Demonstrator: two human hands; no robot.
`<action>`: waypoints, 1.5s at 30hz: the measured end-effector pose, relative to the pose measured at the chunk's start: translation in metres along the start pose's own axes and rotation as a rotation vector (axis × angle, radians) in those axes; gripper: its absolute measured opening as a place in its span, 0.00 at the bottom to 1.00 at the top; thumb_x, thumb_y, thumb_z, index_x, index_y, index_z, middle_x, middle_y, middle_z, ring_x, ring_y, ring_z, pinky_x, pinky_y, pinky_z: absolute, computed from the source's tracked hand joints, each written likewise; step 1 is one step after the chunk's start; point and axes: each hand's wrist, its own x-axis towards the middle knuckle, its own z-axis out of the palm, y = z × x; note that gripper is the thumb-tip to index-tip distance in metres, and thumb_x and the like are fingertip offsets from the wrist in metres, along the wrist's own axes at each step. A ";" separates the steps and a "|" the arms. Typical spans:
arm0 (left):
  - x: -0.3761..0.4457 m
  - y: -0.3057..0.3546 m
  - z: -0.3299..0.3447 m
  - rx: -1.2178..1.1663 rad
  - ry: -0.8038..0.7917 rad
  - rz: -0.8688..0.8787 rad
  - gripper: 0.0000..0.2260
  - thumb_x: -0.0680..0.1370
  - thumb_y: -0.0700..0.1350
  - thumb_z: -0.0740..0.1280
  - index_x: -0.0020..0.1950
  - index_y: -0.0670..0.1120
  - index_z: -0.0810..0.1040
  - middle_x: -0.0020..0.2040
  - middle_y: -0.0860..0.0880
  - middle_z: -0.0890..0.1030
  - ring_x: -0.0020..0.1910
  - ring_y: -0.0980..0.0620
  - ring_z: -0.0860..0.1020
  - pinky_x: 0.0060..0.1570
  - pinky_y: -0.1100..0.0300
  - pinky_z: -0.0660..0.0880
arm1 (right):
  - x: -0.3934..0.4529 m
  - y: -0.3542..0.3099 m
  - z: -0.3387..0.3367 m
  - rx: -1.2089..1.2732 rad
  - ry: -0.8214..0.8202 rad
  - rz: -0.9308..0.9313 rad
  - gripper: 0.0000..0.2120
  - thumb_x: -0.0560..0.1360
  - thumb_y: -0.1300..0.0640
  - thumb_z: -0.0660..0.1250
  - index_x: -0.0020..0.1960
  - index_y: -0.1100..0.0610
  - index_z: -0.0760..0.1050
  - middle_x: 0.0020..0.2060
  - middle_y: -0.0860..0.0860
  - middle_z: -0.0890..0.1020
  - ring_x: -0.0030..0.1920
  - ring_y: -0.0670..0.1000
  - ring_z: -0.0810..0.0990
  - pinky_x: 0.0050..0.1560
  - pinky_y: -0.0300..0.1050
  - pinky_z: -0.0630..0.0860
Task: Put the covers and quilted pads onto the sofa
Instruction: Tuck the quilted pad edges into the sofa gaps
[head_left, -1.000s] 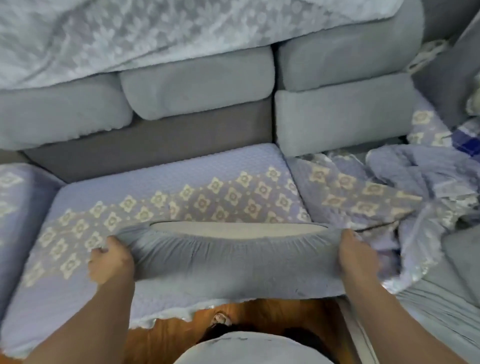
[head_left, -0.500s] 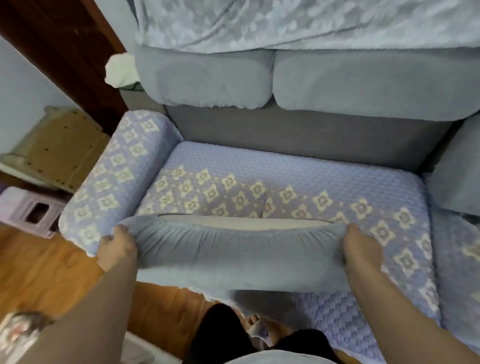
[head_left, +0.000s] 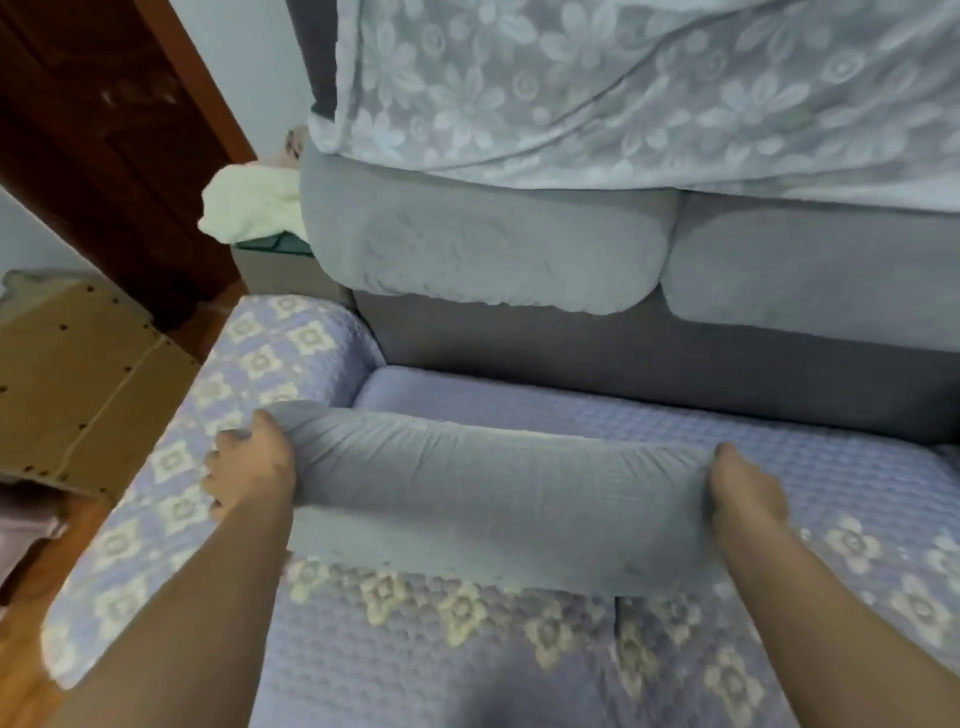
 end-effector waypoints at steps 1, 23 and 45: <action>0.024 0.016 0.010 -0.001 -0.012 0.022 0.30 0.79 0.62 0.49 0.74 0.45 0.67 0.71 0.38 0.69 0.70 0.34 0.66 0.70 0.36 0.62 | 0.003 -0.019 0.014 0.009 0.018 0.001 0.32 0.80 0.43 0.55 0.68 0.69 0.72 0.67 0.68 0.73 0.67 0.68 0.73 0.67 0.56 0.69; 0.198 0.149 0.251 0.418 0.193 1.281 0.22 0.78 0.46 0.52 0.69 0.43 0.73 0.68 0.39 0.74 0.68 0.36 0.70 0.67 0.41 0.63 | 0.131 -0.148 0.216 -0.199 0.298 -0.371 0.35 0.75 0.32 0.58 0.77 0.45 0.57 0.69 0.61 0.66 0.67 0.66 0.65 0.64 0.65 0.67; 0.128 0.189 0.257 0.816 -0.104 1.220 0.26 0.82 0.62 0.45 0.73 0.51 0.66 0.62 0.38 0.76 0.65 0.38 0.71 0.69 0.45 0.63 | 0.058 -0.168 0.277 -0.901 0.113 -1.236 0.34 0.79 0.32 0.46 0.74 0.52 0.68 0.68 0.53 0.76 0.69 0.56 0.70 0.74 0.52 0.62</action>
